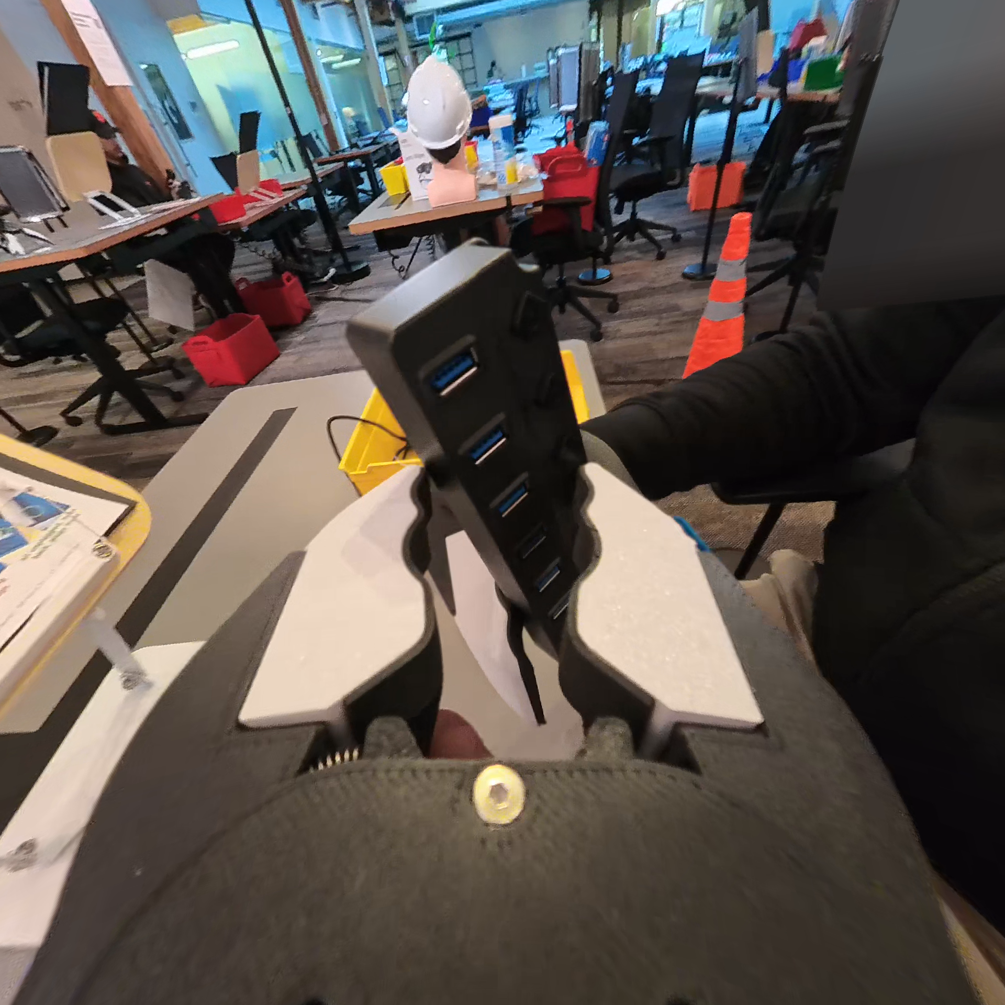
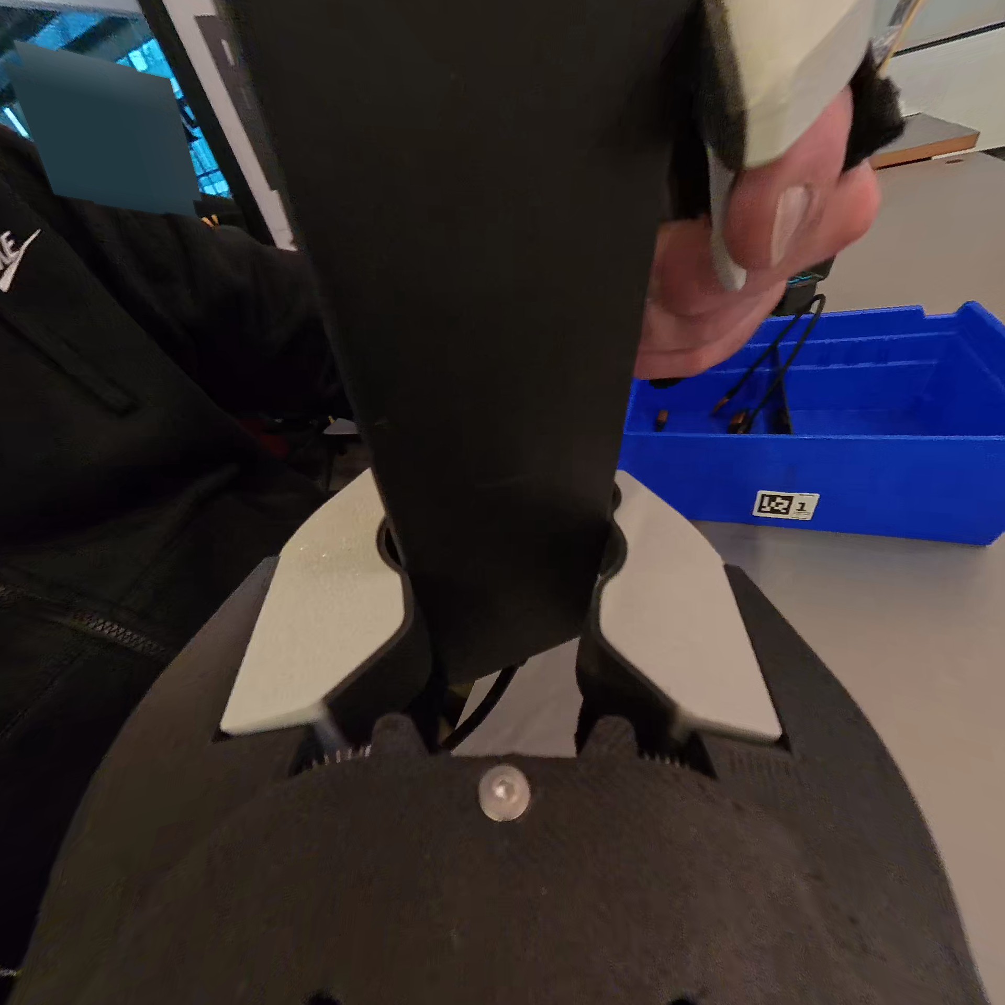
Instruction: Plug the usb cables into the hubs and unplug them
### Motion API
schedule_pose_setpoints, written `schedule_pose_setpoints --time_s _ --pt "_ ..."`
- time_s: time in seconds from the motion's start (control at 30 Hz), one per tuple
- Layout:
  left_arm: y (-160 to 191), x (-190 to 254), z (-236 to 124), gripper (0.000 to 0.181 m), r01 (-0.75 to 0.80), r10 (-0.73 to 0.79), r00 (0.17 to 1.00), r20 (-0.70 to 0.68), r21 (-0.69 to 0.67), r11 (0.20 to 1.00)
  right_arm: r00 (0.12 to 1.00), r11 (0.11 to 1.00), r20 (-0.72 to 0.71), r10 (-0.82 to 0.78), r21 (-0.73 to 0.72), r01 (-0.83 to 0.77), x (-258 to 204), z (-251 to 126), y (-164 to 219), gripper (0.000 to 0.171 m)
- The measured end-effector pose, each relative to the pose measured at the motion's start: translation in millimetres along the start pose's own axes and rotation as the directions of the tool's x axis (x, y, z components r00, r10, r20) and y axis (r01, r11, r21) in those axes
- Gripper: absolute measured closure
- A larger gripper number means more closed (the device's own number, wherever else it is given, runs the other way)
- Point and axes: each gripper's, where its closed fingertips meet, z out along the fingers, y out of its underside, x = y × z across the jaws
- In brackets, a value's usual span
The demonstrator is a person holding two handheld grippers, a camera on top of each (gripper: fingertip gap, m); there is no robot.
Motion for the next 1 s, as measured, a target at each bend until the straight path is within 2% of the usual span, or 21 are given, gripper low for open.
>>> schedule_pose_setpoints --time_s 0.13,0.23,0.37,0.5,0.6,0.7,0.77,0.9,0.93,1.0 --pt "-1 3 0 0.136 0.032 -0.031 0.999 -0.036 0.043 0.999 1.0 1.0 0.026 -0.007 -0.007 0.008 -4 1 2 0.102" --pt "3 -1 -1 0.135 0.031 -0.031 0.999 -0.009 0.017 0.999 1.0 1.0 -0.005 -0.006 -0.015 0.006 1 -1 4 0.102" --pt "17 -19 -19 0.124 -0.03 0.047 0.988 0.146 -0.117 0.993 0.993 1.0 -0.119 -0.024 0.006 0.024 16 -13 -1 0.103" --pt "36 -43 -76 0.126 -0.065 0.171 0.923 0.345 -0.299 0.952 0.968 0.999 -0.25 -0.031 0.031 0.04 33 -30 -5 0.103" --pt "69 -60 -142 0.13 -0.016 0.294 0.839 0.458 -0.52 0.854 0.949 1.0 -0.314 0.009 0.019 -0.003 46 -39 3 0.103" --pt "121 -70 -218 0.134 0.135 0.419 0.757 0.501 -0.748 0.649 0.939 0.999 -0.342 0.043 0.022 -0.038 54 -43 12 0.103" --pt "151 -68 -257 0.137 0.22 0.471 0.726 0.502 -0.817 0.533 0.934 0.998 -0.353 0.058 0.019 -0.055 59 -44 17 0.103" --pt "204 -57 -315 0.131 0.318 0.554 0.711 0.433 -0.901 0.296 0.932 0.997 -0.354 0.08 0.017 -0.078 63 -43 23 0.103" --pt "210 -55 -326 0.131 0.349 0.553 0.701 0.45 -0.893 0.285 0.931 0.997 -0.357 0.08 0.014 -0.08 63 -43 24 0.103" --pt "218 -46 -332 0.136 0.411 0.48 0.689 0.544 -0.838 0.359 0.929 0.997 -0.361 0.079 0.012 -0.08 64 -44 24 0.103"
